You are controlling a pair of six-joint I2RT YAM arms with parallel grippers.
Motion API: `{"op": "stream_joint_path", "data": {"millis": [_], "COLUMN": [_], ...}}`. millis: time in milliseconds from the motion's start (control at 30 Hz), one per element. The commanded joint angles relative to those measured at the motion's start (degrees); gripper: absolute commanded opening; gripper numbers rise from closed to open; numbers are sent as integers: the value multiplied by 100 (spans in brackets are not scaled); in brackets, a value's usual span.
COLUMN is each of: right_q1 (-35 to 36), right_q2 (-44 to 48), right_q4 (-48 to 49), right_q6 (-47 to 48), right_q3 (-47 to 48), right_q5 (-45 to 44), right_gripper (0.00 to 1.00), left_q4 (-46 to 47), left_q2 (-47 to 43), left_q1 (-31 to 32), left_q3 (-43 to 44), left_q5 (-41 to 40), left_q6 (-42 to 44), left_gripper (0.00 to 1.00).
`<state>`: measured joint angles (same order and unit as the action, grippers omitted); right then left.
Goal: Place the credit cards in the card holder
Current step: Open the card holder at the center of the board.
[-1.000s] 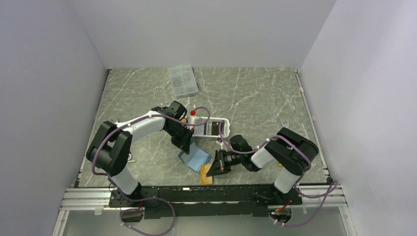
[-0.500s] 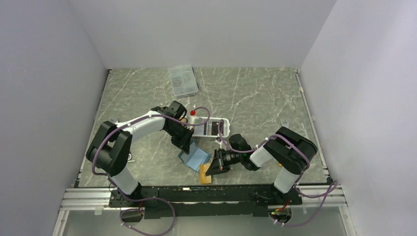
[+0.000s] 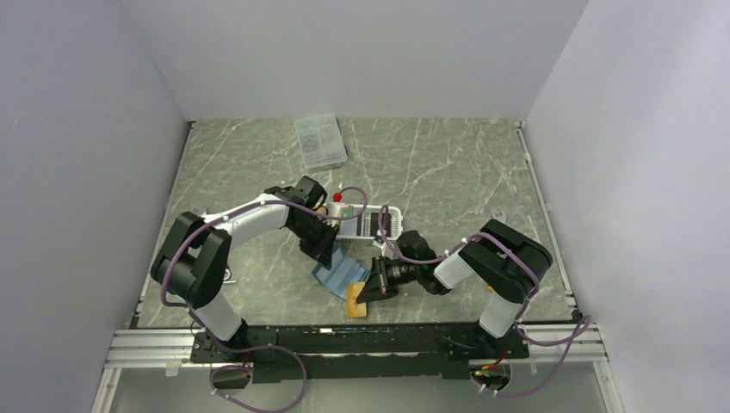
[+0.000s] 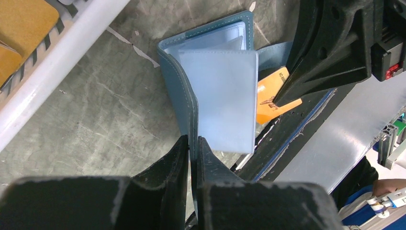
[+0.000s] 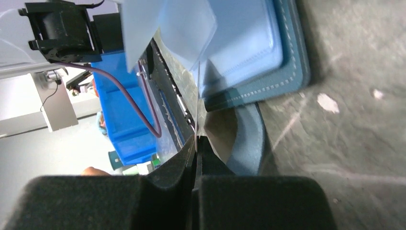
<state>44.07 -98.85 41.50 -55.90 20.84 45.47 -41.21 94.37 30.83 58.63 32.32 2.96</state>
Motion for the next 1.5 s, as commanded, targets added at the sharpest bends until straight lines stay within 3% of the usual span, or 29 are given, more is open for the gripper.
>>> {"op": "stream_joint_path", "data": {"millis": [0, 467, 633, 767, 1467], "right_q1": [-26, -60, -56, -59, -60], "right_q2": [20, 243, 220, 191, 34], "right_q4": [41, -406, -437, -466, -421], "right_q6": [149, 232, 224, 202, 173], "right_q3": [350, 406, 486, 595, 807], "right_q5": [-39, -150, -195, -210, -178], "right_gripper": [0, 0, 0, 0, 0], "left_q4": [29, 61, 38, 43, -170], "left_q2": [-31, -89, -94, -109, 6], "left_q1": [-1, -6, 0, -6, -225], "left_q3": [58, 19, 60, 56, 315], "left_q5": [224, 228, 128, 182, 684], "left_q6": [108, 91, 34, 17, 2], "left_gripper": [12, 13, 32, 37, 42]}}
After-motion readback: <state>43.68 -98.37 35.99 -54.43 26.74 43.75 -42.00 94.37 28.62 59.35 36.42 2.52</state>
